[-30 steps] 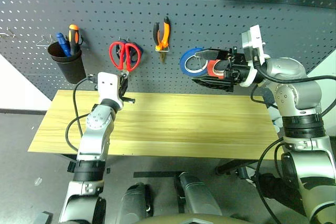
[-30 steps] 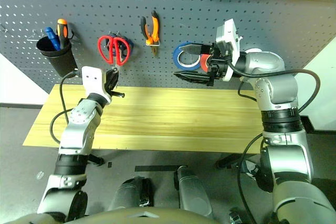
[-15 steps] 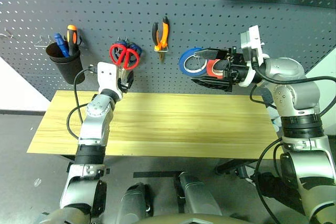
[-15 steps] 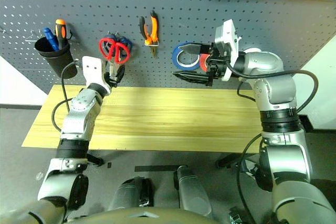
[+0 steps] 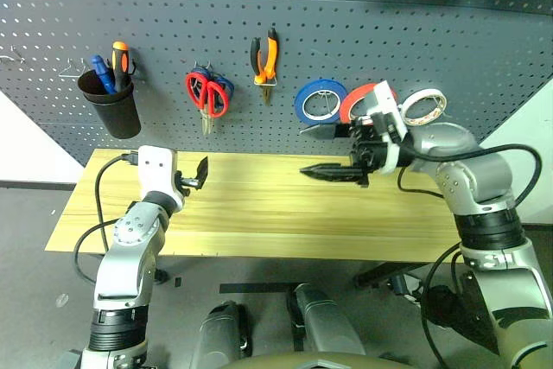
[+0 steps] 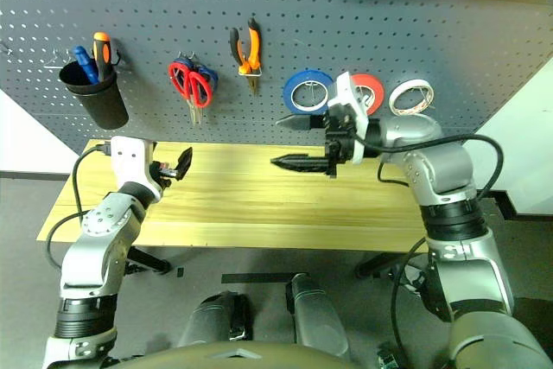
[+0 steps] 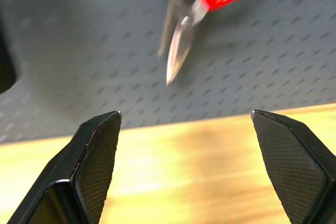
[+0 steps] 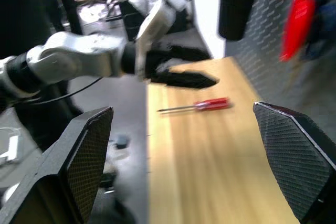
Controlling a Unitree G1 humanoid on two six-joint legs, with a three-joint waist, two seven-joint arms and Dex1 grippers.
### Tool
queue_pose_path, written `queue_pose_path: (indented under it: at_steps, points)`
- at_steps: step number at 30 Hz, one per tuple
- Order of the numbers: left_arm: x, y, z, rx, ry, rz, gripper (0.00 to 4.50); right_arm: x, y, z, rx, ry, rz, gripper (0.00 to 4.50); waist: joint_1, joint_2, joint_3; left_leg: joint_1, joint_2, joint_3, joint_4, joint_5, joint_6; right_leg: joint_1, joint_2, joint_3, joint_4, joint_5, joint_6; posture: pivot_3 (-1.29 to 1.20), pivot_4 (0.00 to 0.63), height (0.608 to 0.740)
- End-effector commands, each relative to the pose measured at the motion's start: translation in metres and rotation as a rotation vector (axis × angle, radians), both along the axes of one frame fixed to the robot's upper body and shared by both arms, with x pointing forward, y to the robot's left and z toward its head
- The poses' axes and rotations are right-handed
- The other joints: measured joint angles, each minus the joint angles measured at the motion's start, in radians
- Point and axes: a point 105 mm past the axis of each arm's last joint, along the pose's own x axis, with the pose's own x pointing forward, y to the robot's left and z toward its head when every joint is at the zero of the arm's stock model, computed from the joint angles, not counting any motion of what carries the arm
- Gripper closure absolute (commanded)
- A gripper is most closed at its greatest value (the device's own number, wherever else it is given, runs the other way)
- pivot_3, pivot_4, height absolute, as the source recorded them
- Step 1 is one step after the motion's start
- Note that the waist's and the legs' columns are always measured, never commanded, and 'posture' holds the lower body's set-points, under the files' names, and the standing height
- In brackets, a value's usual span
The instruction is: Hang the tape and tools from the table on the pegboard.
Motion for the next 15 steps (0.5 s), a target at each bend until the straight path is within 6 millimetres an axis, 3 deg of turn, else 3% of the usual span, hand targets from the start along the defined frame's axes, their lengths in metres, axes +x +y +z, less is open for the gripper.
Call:
queue_pose_path:
  at_steps: [1,4,10,15]
  points:
    - [0.003,0.013,0.006,0.064,-0.007,0.006,0.34,-0.009,0.016,-0.003,-0.004,-0.026,0.030,0.00,0.003,0.000,0.000,0.000,0.000,0.000,0.000,0.000,0.000,0.000,0.000,0.000,0.000,0.000,0.000,0.00,0.137,0.734]
    - [0.008,0.031,-0.003,0.067,0.035,0.058,0.34,-0.007,0.026,-0.018,-0.062,-0.031,0.029,0.00,0.016,0.000,0.000,0.000,0.000,0.001,0.000,0.000,0.000,0.000,0.000,0.000,-0.001,0.000,-0.001,0.00,0.145,0.734]
    - [0.025,0.052,-0.014,0.090,0.205,0.126,0.34,0.036,0.038,-0.037,-0.138,-0.017,-0.133,0.00,0.029,0.000,0.001,-0.001,0.000,0.001,0.000,0.000,0.000,-0.001,-0.001,-0.001,-0.001,-0.001,-0.004,0.01,0.194,0.734]
    - [0.029,0.060,-0.017,0.063,0.286,0.130,0.34,0.041,0.040,-0.041,-0.139,0.016,-0.134,0.00,0.049,0.004,0.012,-0.002,0.000,0.001,-0.001,-0.001,0.002,-0.002,-0.002,-0.001,-0.003,-0.002,-0.004,0.03,0.274,0.734]
